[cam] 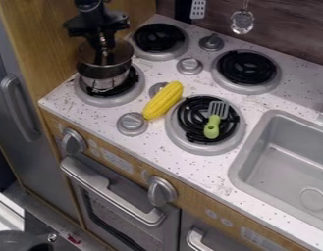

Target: Put the lid on the pot

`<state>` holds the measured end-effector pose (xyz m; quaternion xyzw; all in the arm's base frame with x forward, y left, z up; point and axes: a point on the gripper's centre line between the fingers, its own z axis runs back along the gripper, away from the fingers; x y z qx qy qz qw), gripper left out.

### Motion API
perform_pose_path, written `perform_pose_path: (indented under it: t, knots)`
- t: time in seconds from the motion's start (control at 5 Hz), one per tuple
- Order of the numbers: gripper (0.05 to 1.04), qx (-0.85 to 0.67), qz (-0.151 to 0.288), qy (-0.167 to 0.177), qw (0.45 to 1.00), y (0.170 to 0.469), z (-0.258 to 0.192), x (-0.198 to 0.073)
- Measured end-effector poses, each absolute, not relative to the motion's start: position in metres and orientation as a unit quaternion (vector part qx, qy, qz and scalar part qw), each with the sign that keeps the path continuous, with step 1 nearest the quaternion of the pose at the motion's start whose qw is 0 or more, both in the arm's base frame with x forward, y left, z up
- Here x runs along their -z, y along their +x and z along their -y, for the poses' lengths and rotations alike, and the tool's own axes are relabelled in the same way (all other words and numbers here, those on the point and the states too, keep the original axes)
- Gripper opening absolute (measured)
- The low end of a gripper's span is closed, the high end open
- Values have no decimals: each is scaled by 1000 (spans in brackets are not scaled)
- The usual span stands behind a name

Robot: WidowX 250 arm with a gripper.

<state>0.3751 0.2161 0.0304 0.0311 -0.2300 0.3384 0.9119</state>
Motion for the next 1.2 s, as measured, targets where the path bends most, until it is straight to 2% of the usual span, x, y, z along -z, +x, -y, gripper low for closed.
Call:
perform_pose_path:
  t: [0.2, 0.6, 1.0, 1.2]
  knots:
    - [258, -352, 227, 32, 907, 371, -221, -28]
    - [258, -362, 208, 20, 908, 367, -215, -6]
    - [295, -367, 210, 4, 906, 376, -211, -5]
    - [584, -361, 201, 5, 911, 375, -209, -5]
